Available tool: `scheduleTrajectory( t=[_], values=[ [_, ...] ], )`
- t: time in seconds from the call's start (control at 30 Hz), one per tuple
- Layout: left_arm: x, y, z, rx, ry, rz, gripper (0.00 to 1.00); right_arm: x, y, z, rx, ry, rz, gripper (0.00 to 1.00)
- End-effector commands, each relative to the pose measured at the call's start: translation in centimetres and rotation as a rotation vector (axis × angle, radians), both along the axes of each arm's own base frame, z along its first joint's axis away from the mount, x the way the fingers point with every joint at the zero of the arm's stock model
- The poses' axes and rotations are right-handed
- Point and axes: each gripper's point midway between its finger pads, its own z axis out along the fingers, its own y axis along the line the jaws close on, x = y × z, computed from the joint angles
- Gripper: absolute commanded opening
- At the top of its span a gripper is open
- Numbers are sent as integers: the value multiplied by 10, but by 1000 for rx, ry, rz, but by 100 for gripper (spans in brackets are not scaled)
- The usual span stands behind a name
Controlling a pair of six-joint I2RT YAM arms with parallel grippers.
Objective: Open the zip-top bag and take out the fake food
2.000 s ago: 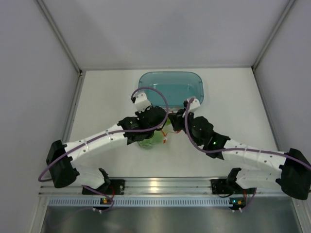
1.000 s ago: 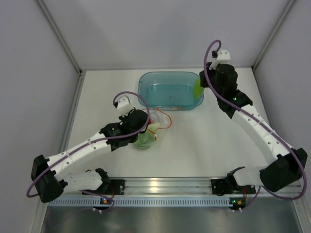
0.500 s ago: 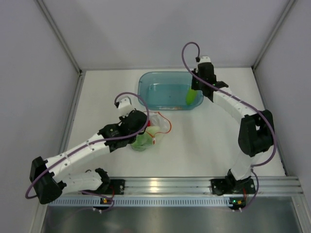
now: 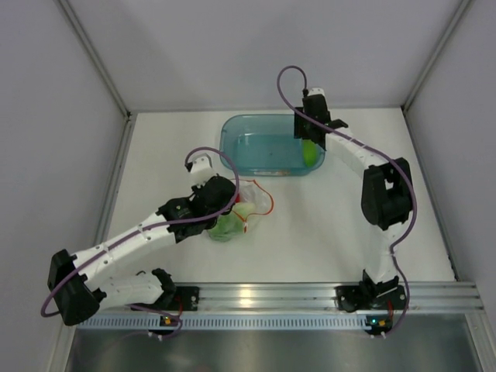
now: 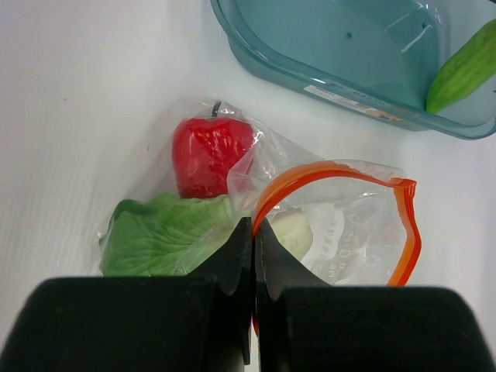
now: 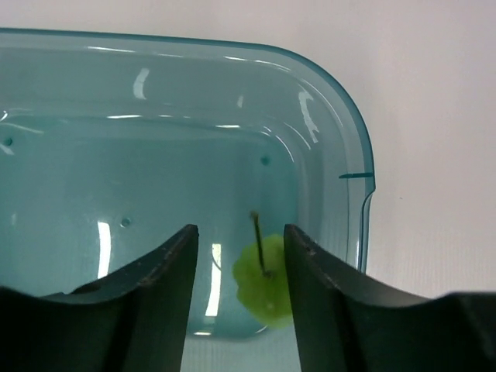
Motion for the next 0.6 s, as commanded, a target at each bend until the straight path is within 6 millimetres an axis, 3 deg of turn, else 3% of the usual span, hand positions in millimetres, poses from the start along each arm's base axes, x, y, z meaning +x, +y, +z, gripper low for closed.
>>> scheduleTrajectory(
  t=[0.0,0.13,0.17,0.3,0.33,0.37,0.43,0.5,0.53,0.57],
  values=[
    [6,-6,14,-23,-24,-7,0,12,9,37,-9,-72,6,51],
    [6,-7,18,-42,-30,-7,0,6,12,71,-23,-117,28,64],
    [6,-8,18,-48,-29,-3,0,3,10,87,-24,-144,21,65],
    [6,-6,25,-73,-45,13,0,-22,16,112,-2,-160,46,65],
    [6,-6,27,-79,-50,17,0,-33,17,104,3,-135,64,64],
    [7,-5,28,-85,-53,25,0,-46,24,121,57,-155,96,63],
    [8,-3,31,-91,-62,40,0,-68,37,124,111,-144,147,59],
    [8,-3,31,-105,-64,53,0,-104,55,127,212,-111,219,57],
    [8,-2,32,-110,-66,59,0,-120,60,111,229,-79,236,57],
    [8,-2,32,-121,-67,68,0,-139,66,131,294,-119,266,57]
  ],
)
